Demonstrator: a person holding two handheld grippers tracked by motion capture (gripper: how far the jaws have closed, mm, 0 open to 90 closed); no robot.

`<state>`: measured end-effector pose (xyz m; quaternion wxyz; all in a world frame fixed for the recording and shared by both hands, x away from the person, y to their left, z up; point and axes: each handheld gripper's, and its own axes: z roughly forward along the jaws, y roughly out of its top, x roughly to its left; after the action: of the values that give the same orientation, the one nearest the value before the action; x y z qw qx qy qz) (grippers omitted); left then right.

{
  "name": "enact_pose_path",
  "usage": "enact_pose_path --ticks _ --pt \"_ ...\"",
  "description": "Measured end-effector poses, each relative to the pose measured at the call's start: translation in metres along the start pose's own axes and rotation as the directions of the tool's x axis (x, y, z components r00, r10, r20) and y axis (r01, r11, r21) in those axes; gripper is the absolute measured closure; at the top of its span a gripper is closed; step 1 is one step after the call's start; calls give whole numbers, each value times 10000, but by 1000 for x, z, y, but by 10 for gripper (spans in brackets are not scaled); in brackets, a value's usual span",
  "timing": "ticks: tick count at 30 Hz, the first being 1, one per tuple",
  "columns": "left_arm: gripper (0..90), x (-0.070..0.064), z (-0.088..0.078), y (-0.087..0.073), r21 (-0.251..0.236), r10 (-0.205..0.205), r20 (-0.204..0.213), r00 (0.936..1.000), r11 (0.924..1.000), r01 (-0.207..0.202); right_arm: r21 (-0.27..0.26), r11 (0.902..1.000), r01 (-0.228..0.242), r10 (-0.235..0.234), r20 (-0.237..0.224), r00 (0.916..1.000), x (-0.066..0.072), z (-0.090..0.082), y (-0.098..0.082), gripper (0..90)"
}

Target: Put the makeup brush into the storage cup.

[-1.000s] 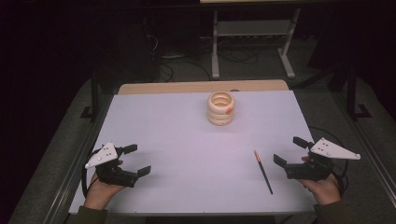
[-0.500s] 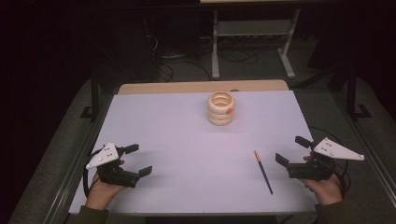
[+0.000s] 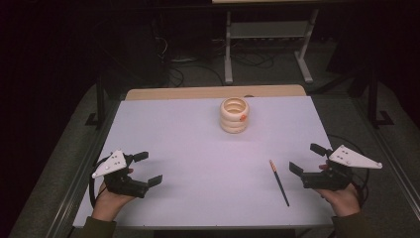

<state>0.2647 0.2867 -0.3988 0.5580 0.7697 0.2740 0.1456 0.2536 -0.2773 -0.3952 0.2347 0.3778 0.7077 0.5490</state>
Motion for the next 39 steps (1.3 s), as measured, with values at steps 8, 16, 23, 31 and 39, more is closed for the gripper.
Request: enact_pose_path --ticks 8,16,23,31,39 --pt "27 1 0 0 -5 18 7 10000 10000 -18 62 10000 -3 4 -106 9999 1 5 1 0" --pt "27 1 -1 0 -70 68 1 10000 10000 -68 -23 10000 45 -45 -117 9999 0 9 3 0" --pt "27 0 -2 1 -113 21 -10 10000 9999 -21 -48 10000 73 -73 -128 9999 1 11 6 0" --pt "27 0 -2 1 -109 42 -21 10000 9999 -42 -143 9998 159 -161 -144 9998 0 14 9 0" --pt "27 0 -2 1 -39 97 -16 10000 9999 -97 -171 9996 216 -218 -155 9996 1 18 13 0"
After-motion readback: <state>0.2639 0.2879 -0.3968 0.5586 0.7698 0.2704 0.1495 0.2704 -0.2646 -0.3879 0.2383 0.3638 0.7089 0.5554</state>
